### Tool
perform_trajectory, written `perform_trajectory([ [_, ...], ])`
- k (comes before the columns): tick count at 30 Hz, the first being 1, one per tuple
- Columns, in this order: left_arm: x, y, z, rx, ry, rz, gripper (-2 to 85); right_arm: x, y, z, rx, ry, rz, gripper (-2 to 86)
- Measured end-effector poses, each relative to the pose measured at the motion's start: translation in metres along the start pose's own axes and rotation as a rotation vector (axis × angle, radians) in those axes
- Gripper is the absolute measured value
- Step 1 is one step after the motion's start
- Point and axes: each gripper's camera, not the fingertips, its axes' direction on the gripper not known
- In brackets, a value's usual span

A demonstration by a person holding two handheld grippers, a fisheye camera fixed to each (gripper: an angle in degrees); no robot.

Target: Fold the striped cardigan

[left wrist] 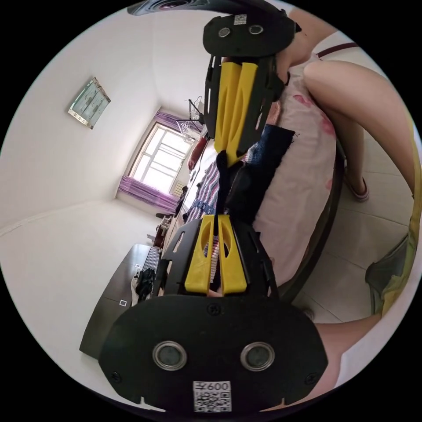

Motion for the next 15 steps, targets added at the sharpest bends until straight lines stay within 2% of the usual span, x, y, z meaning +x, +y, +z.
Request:
perform_trajectory([
  [8,0.011,-0.001,0.031,-0.034,0.049,0.092,1.7,0.033,0.009,0.000,-0.061,-0.164,-0.006,-0.9],
  [15,0.019,0.010,0.070,-0.085,0.061,0.188,1.7,0.064,0.010,-0.001,-0.065,-0.206,0.033,-0.9],
])
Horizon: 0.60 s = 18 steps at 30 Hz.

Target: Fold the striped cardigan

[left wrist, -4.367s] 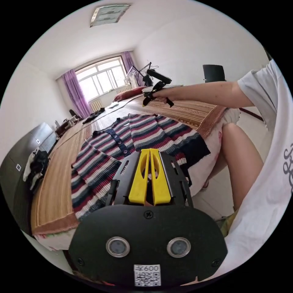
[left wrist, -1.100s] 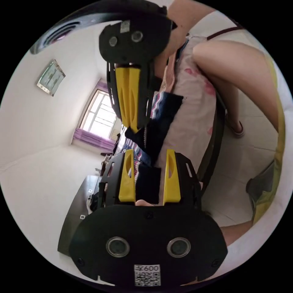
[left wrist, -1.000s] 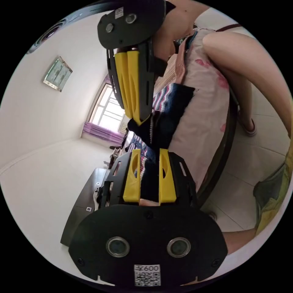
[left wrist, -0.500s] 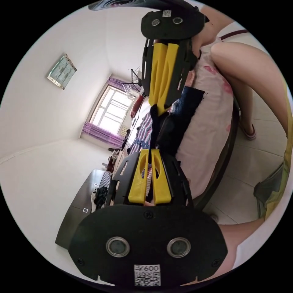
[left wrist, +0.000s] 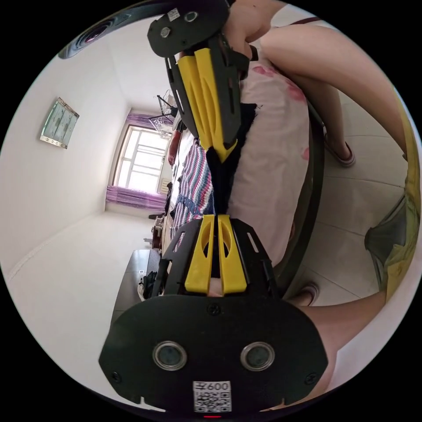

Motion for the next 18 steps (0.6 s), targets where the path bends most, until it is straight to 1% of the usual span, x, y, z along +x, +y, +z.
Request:
perform_trajectory([
  [8,-0.021,0.028,0.046,0.036,0.023,-0.028,1.6,0.054,0.001,-0.024,0.029,-0.021,0.074,-0.9],
  [11,-0.028,0.042,0.069,0.072,0.051,0.033,1.5,0.079,0.001,-0.034,0.039,-0.032,0.108,-0.9],
  [13,-0.035,0.049,0.085,0.066,0.049,0.031,1.6,0.095,-0.001,-0.040,0.046,-0.039,0.123,-0.9],
  [15,-0.062,0.062,0.106,0.092,0.096,-0.093,1.6,0.111,-0.003,-0.047,0.054,-0.014,0.133,-0.9],
  [18,-0.110,0.083,0.145,0.120,0.242,-0.255,1.6,0.141,-0.009,-0.059,0.081,0.019,0.130,-0.9],
])
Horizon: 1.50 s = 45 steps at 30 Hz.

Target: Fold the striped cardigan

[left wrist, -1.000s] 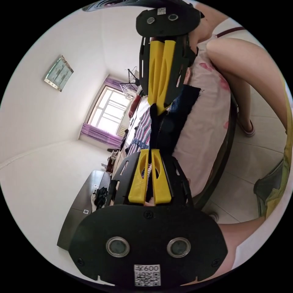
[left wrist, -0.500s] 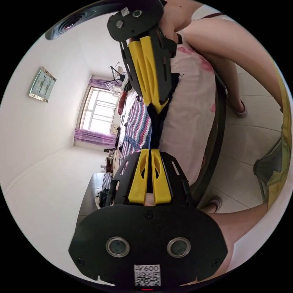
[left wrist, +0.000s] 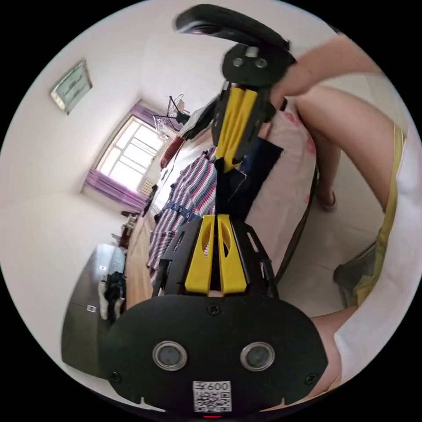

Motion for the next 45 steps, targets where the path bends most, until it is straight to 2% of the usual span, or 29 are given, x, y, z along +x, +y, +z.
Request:
perform_trajectory([
  [6,-0.138,0.018,0.089,0.008,0.331,-0.208,1.6,0.083,-0.032,-0.006,0.021,0.042,-0.042,-0.9],
  [10,-0.233,0.035,0.170,0.031,0.430,-0.351,1.6,0.166,-0.057,0.002,0.055,0.055,-0.076,-0.9],
  [15,-0.327,0.042,0.274,-0.005,0.569,-0.361,1.4,0.282,-0.096,0.043,0.043,-0.026,-0.067,-0.9],
  [21,-0.421,0.061,0.427,-0.091,0.570,-0.375,1.3,0.411,-0.138,0.125,0.007,-0.103,-0.021,-0.9],
  [25,-0.467,0.086,0.512,-0.140,0.620,-0.454,1.3,0.479,-0.164,0.187,-0.021,-0.150,0.003,-0.9],
  [28,-0.502,0.118,0.579,-0.173,0.652,-0.559,1.3,0.517,-0.186,0.229,-0.041,-0.192,-0.076,-0.9],
  [32,-0.522,0.147,0.629,-0.149,0.621,-0.600,1.4,0.583,-0.221,0.287,-0.157,-0.352,-0.004,-0.9],
  [34,-0.539,0.166,0.659,-0.157,0.605,-0.633,1.4,0.606,-0.229,0.301,-0.152,-0.375,0.044,-0.9],
  [45,-0.582,0.215,0.770,-0.194,0.642,-0.680,1.4,0.671,-0.229,0.361,-0.122,-0.335,0.180,-0.7],
])
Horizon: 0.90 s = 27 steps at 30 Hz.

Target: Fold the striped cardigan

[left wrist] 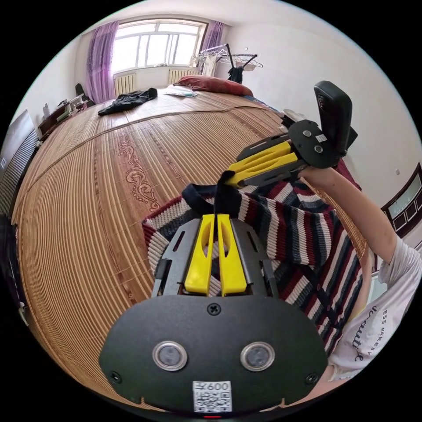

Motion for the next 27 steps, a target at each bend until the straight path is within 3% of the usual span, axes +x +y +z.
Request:
perform_trajectory([
  [6,-0.006,-0.006,0.016,-0.040,-0.077,0.040,1.6,0.043,0.007,-0.001,0.001,0.013,0.181,2.9],
  [8,-0.014,-0.005,0.020,-0.115,-0.147,-0.078,1.7,0.065,0.025,-0.023,-0.004,0.066,0.314,5.4],
  [10,-0.022,0.000,0.013,-0.134,-0.179,-0.205,1.6,0.071,0.051,-0.053,0.049,0.037,0.307,3.9],
  [14,-0.016,0.022,-0.026,0.046,-0.225,-0.296,0.9,0.077,0.131,-0.121,0.069,-0.084,0.343,1.3],
  [19,0.038,0.032,-0.037,0.106,0.010,-0.171,0.3,0.067,0.228,-0.172,0.025,-0.165,0.370,6.7],
  [24,0.138,0.036,-0.020,0.033,0.212,0.051,0.2,0.080,0.286,-0.172,-0.068,-0.245,0.430,6.5],
  [27,0.209,0.041,-0.005,-0.026,0.202,0.223,0.2,0.091,0.302,-0.164,-0.070,-0.315,0.449,3.5],
])
